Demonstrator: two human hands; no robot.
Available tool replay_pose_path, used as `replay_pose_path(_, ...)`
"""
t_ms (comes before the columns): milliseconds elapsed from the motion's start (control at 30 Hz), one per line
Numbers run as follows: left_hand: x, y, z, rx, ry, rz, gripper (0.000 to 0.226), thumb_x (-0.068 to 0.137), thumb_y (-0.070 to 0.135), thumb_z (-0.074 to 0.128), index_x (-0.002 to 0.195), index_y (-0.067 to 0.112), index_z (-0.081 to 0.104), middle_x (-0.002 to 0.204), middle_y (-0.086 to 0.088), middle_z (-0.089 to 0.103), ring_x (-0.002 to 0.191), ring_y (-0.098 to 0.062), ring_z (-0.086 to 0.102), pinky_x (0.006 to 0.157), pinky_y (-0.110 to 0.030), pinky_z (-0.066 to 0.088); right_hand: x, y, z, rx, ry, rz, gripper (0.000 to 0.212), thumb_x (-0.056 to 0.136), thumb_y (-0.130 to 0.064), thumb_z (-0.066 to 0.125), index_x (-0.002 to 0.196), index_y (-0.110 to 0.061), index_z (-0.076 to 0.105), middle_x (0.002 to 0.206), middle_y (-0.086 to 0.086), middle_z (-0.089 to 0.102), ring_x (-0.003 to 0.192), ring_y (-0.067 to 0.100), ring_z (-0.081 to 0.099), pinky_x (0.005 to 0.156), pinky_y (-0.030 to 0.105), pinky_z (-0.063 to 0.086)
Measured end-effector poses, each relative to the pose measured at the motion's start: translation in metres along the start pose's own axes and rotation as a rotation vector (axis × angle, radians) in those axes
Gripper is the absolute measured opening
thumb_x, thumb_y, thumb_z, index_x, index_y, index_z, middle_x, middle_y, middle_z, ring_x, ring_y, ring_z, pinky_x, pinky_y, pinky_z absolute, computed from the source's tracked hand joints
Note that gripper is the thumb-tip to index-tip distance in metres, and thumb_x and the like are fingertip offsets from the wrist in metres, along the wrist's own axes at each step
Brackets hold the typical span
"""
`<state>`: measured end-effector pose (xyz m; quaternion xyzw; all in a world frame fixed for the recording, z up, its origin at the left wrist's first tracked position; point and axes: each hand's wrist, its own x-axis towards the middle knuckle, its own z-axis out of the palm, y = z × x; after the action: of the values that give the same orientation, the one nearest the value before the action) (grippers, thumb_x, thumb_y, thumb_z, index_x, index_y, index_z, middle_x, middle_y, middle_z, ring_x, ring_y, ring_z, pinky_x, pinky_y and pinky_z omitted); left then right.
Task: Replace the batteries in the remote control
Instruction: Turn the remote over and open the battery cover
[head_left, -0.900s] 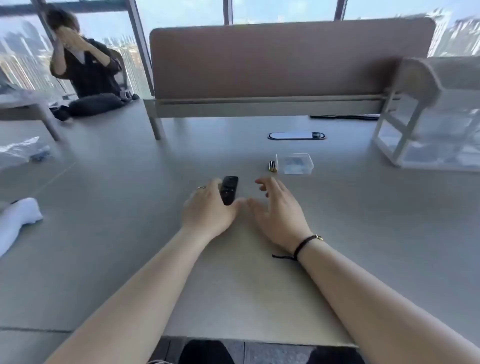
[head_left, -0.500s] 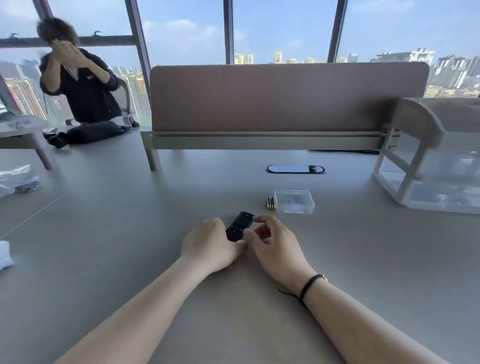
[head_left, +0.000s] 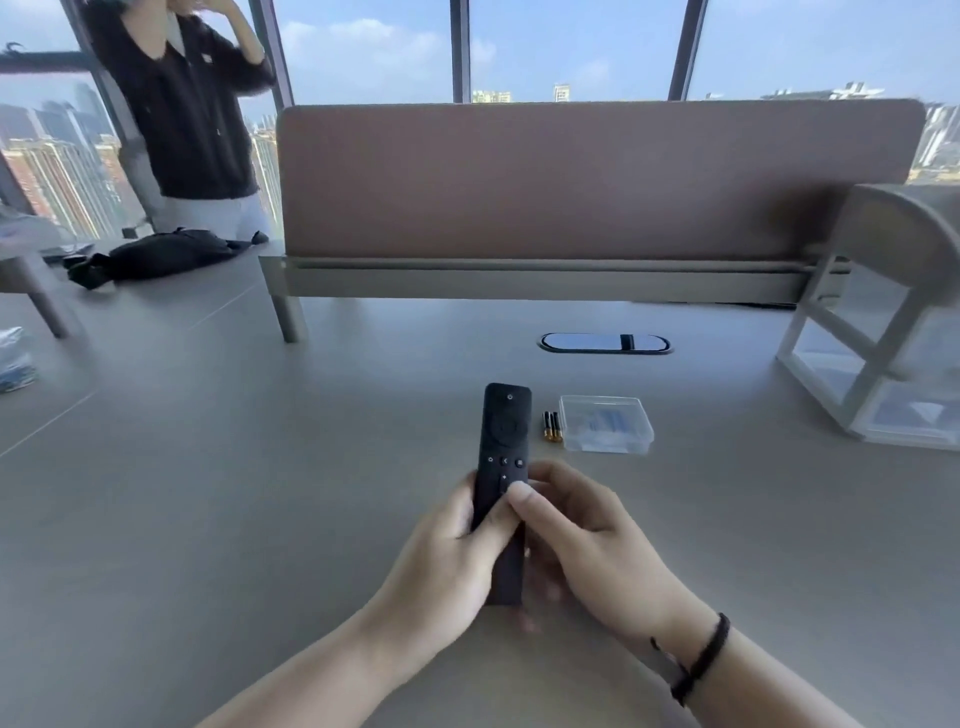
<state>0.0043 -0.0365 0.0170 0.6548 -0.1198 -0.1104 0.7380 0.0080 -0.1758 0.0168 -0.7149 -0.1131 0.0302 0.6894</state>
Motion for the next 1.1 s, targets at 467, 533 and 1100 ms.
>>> replay_pose_path(467, -0.006, 0.003, 0.0, -0.105, -0.089, -0.066, 0.032, 0.09, 0.029, 0.062, 0.104, 0.002, 0.072, 0.093, -0.018, 0.073, 0.084, -0.031, 0.071, 0.068, -0.038, 0.057, -0.005, -0.02, -0.021, 0.059, 0.126, -0.062, 0.03, 0.093, -0.032, 0.061, 0.075, -0.009, 0.069, 0.066, 0.009, 0.056, 0.06, 0.019, 0.049, 0.064, 0.038, 0.041)
replay_pose_path(533, -0.007, 0.003, 0.001, -0.095, -0.092, -0.042, 0.034, 0.089, 0.03, 0.057, 0.104, 0.004, 0.073, 0.096, -0.018, 0.074, 0.087, -0.032, 0.072, 0.068, -0.036, 0.057, -0.005, -0.019, -0.02, 0.142, 0.103, -0.015, 0.034, 0.089, -0.039, 0.061, 0.074, -0.01, 0.067, 0.067, 0.013, 0.05, 0.061, 0.025, 0.042, 0.059, 0.035, 0.038)
replay_pose_path(1100, -0.011, 0.02, -0.009, -0.6, -0.348, -0.316, 0.039, 0.094, 0.026, 0.056, 0.113, -0.005, 0.067, 0.105, -0.024, 0.07, 0.092, -0.034, 0.071, 0.067, -0.035, 0.06, -0.01, -0.016, -0.009, 0.598, -0.165, 0.269, 0.051, 0.094, -0.044, 0.055, 0.12, -0.001, 0.067, 0.121, 0.02, 0.053, 0.106, 0.032, 0.036, 0.092, 0.041, 0.027)
